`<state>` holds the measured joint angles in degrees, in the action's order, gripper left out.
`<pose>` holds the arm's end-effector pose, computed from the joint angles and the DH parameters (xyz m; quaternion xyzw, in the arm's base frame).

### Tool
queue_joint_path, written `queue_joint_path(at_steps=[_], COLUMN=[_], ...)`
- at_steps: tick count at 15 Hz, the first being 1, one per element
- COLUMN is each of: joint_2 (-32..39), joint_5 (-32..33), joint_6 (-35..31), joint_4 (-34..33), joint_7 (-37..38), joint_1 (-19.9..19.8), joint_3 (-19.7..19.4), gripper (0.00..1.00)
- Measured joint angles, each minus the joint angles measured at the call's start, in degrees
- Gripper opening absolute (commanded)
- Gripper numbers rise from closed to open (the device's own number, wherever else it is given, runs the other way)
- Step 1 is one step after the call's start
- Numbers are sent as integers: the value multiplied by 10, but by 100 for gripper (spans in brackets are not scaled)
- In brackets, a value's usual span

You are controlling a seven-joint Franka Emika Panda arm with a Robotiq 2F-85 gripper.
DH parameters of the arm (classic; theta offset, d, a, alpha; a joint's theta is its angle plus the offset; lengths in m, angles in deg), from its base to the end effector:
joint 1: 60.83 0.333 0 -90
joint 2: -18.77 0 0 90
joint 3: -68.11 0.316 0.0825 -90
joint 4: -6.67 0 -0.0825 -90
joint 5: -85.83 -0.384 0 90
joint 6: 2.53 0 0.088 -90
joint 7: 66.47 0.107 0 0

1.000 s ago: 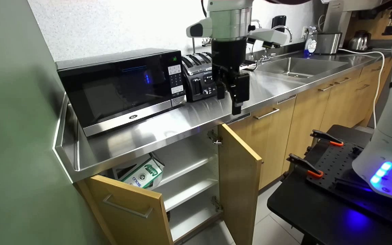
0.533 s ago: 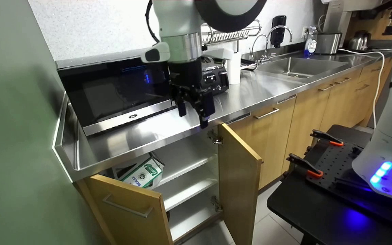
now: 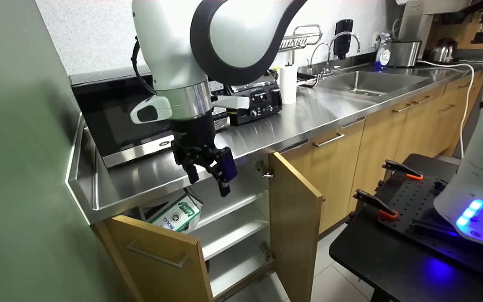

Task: Close the left side of the drawer

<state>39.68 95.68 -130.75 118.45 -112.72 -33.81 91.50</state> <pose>0.3998 0.4591 0.3022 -0.6309 -0.7756 0.0212 0.0043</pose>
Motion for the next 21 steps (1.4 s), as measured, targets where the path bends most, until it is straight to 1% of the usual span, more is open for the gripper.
queue_joint_path(at_steps=[5,7,8,9,10,12,15,16,18,19,21], joint_2=[5,19,30,43,57,86,126,140,166,178,202], joint_5=[5,14,20,29,37,50,53,53,53,54,56], joint_6=[-3,-29,-47,-65,-80,-94,-95,-95,-95,-95,-92], joint_4=[-5,-11,-17,-25,-33,-54,-90,-102,-127,-139,-161], joint_7=[5,5,4,4,2,-3,-26,-34,-47,-52,-54], joint_1=[-1,0,2,4,5,9,14,16,21,24,31], joint_3=[0,1,1,1,1,2,2,3,4,4,4], gripper=[100,100,75,72,66,49,27,19,5,0,0])
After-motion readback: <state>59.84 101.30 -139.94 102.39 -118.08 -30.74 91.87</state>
